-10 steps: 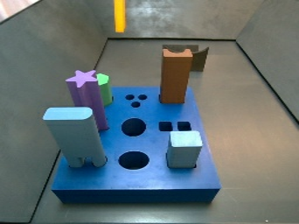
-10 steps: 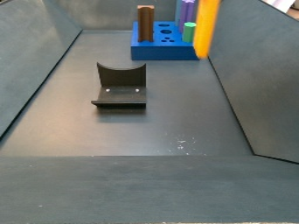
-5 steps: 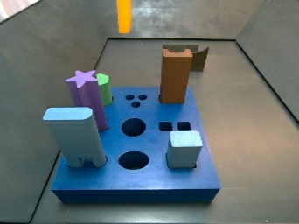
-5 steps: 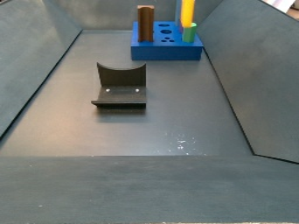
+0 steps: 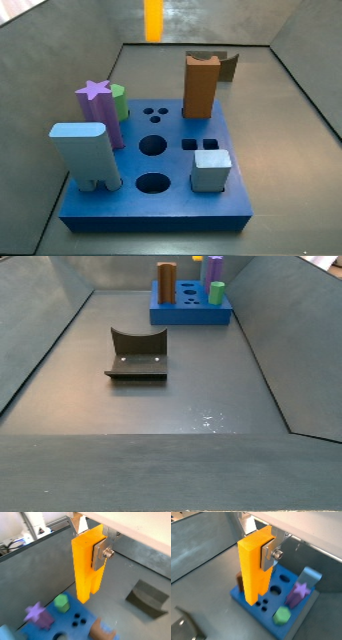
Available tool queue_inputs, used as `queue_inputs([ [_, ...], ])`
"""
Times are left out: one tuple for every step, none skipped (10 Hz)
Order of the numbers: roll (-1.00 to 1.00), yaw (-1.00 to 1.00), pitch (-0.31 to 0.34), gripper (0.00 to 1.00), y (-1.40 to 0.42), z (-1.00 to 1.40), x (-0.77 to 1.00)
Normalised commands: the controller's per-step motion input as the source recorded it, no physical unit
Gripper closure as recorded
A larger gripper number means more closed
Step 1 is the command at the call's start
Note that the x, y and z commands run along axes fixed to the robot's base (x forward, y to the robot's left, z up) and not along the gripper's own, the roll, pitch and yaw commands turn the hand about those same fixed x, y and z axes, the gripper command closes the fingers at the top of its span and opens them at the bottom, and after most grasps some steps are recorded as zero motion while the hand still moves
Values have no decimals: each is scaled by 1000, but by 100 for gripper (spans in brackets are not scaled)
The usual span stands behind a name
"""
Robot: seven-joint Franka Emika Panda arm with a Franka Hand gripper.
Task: Pick up the double-square object. Move up. Move to above the board. Insert the double-square object.
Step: Move to above the board, then insert the double-square object.
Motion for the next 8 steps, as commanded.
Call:
queue_inputs([
  [17,4,117,100,-370,128,191],
  [15,5,99,100,-249,89,146],
  [0,-994,-160,100,0,-149,43],
  [0,-1000,-131,100,0,-106,17],
  [0,-1000,-117,100,0,-97,9],
  [0,-1000,-124,100,0,-109,14],
  [0,-1000,-117,100,0,-94,9],
  [0,-1000,-134,100,0,-120,23],
])
